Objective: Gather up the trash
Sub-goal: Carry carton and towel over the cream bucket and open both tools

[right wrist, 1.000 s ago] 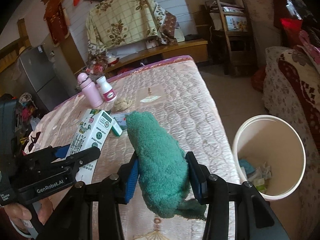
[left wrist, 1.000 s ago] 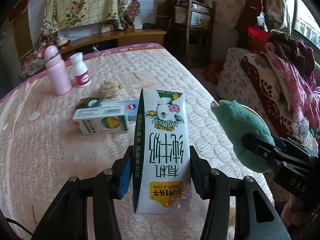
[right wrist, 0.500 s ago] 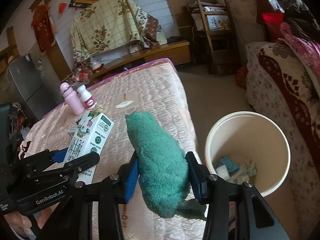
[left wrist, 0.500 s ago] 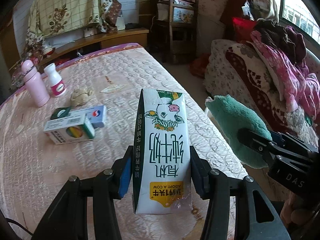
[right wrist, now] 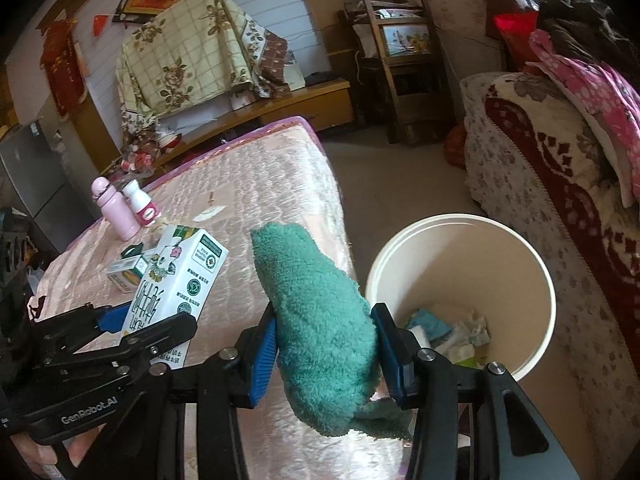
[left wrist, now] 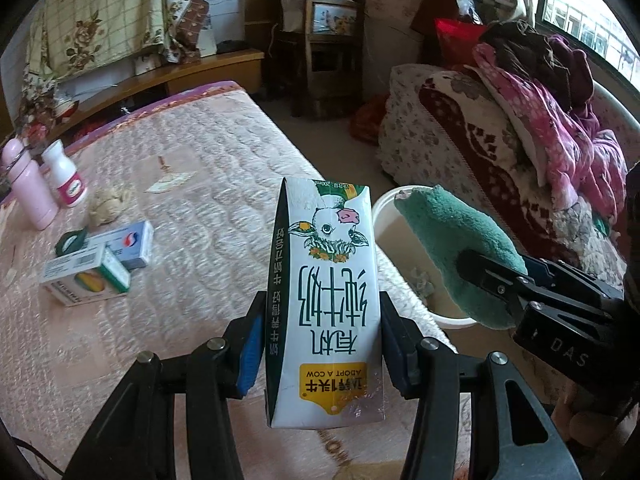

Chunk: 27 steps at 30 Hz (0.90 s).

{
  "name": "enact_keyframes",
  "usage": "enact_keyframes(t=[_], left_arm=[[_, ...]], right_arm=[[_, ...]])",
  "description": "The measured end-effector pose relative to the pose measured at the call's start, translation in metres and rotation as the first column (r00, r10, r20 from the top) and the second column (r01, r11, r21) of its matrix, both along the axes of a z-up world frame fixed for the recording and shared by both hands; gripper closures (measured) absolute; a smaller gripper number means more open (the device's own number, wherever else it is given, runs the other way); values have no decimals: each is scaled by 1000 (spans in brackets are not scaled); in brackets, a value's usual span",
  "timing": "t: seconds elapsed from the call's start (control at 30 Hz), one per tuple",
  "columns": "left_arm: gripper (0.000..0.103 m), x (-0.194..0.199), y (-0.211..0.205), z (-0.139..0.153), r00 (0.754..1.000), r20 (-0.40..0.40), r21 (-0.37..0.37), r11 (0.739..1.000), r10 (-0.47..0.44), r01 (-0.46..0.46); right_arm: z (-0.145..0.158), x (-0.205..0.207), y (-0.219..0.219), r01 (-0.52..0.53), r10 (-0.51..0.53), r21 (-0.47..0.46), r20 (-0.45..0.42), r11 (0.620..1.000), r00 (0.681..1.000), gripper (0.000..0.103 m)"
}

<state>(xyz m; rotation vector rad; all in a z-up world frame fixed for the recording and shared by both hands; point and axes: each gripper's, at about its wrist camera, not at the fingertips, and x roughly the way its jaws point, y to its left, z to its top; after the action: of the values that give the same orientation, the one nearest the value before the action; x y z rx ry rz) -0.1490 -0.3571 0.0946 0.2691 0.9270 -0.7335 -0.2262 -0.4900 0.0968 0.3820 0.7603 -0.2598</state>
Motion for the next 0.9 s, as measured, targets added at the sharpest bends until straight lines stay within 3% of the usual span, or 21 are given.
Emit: enact_keyframes(t=[0.4, 0.9], left_arm=[[50, 3, -56, -5, 997, -31, 12, 998, -68, 68], [50, 12, -118, -29, 990, -97, 4, 995, -99, 99]], right_arm=[[-8, -3, -54, 107, -107, -20, -20, 994, 994, 55], [-36, -6, -119, 260, -259, 11, -61, 966, 964, 54]])
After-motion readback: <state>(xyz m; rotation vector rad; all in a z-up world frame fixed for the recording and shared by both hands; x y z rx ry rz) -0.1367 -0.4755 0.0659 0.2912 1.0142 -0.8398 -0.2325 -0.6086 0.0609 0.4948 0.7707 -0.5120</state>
